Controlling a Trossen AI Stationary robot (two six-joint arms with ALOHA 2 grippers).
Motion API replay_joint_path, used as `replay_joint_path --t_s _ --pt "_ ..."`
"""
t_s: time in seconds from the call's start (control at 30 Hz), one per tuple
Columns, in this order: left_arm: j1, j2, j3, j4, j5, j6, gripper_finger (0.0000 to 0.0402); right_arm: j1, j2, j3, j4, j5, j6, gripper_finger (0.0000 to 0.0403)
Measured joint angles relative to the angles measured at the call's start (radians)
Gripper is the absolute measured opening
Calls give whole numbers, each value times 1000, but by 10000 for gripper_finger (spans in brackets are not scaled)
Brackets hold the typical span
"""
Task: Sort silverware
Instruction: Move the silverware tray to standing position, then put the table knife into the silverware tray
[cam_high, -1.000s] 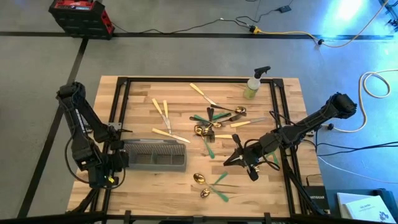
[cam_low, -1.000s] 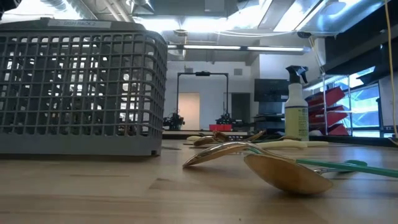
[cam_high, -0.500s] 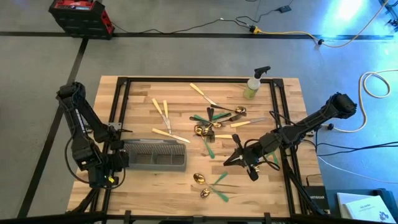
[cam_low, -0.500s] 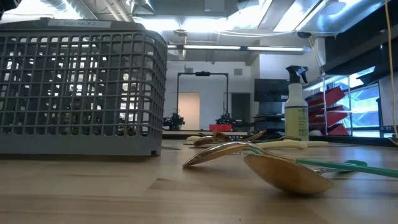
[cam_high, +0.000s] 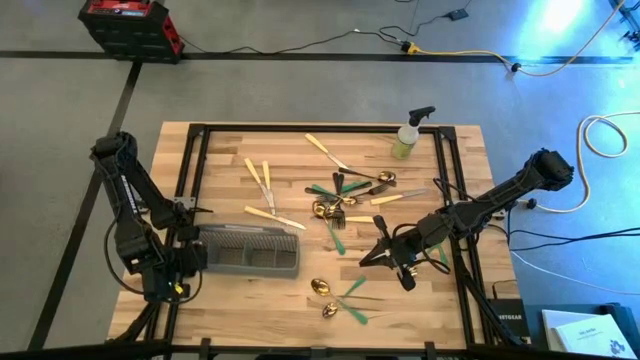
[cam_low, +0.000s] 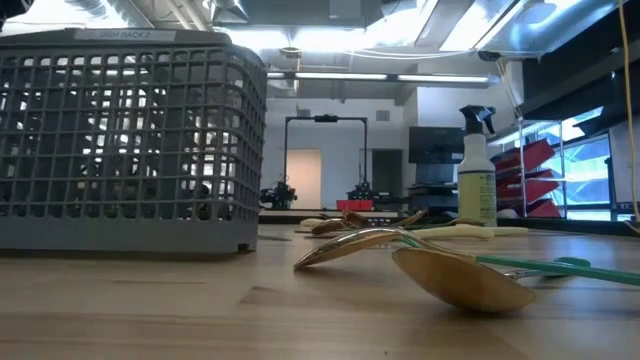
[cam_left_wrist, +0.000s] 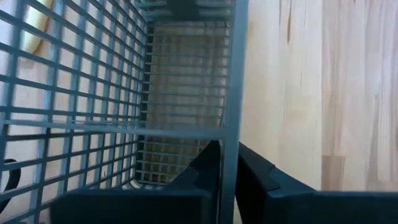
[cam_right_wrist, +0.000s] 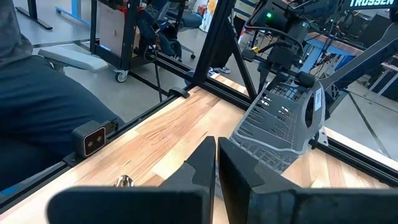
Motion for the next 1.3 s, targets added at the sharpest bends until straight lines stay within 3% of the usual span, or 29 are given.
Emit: replay_joint_path --t_s 0.3,0.57,0.77,0.97,1.07,1.3 --pt "0 1 61 4 24 1 124 0 0 0 -2 5 0 0" --pt "0 1 182 2 -18 38 136 0 47 1 46 166 7 0" --pt "0 1 296 -78 -157 107 136 0 218 4 221 177 20 0" --pt "1 0 459 -398 -296 32 136 0 475 148 245 136 33 0" --pt "7 -4 523 -528 -313 -27 136 0 616 278 242 125 34 0" --pt "126 -87 483 -523 -267 26 136 0 785 508 106 104 38 0"
